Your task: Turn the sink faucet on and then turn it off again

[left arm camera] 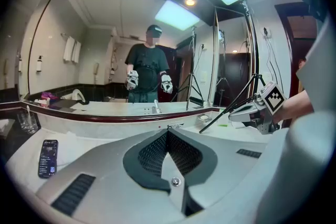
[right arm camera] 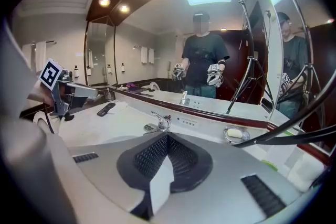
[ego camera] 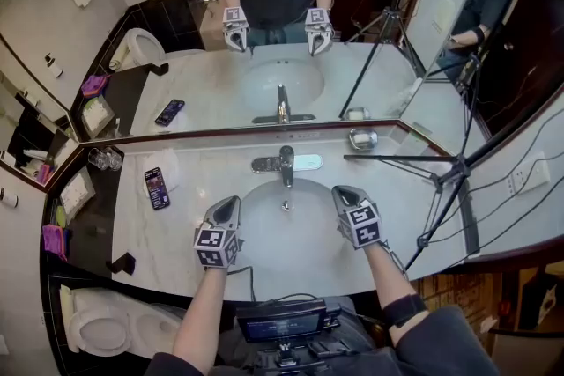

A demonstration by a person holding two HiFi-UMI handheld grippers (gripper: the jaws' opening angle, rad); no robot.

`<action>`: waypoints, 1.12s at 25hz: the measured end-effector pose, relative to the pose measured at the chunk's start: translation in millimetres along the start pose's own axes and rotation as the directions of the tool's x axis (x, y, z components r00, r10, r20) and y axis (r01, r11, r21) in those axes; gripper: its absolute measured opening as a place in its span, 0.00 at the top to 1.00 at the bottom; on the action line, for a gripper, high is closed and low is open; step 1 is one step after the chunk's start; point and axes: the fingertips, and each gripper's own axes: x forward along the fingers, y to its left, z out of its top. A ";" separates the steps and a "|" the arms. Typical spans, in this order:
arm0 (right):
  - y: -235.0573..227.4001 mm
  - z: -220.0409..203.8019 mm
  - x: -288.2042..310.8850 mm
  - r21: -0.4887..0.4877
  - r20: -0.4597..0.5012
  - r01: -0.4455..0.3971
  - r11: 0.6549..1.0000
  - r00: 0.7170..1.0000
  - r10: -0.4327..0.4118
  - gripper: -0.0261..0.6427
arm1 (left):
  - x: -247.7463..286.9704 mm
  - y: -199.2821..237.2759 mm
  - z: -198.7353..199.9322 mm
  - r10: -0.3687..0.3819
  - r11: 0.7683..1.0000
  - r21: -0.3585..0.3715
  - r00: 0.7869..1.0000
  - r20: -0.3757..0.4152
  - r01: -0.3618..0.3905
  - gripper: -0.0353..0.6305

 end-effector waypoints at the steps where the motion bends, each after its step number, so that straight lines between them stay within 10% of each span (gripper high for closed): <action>1: -1.9 -4.7 -2.2 0.014 0.003 0.004 1.000 1.000 -0.004 0.93 | -0.6 -0.5 0.0 -0.002 1.000 0.002 1.000 0.001 0.002 0.94; 19: -1.9 -19.6 -3.3 0.056 -0.005 0.005 0.998 1.000 -0.004 0.93 | 22.5 -18.8 5.3 -0.058 0.985 0.162 0.998 -0.025 0.061 0.90; 28: -15.7 -39.6 -0.6 0.088 -0.038 0.016 0.996 0.999 -0.012 0.93 | 89.9 -45.7 -6.4 -0.149 0.867 0.449 0.972 -0.180 0.216 0.74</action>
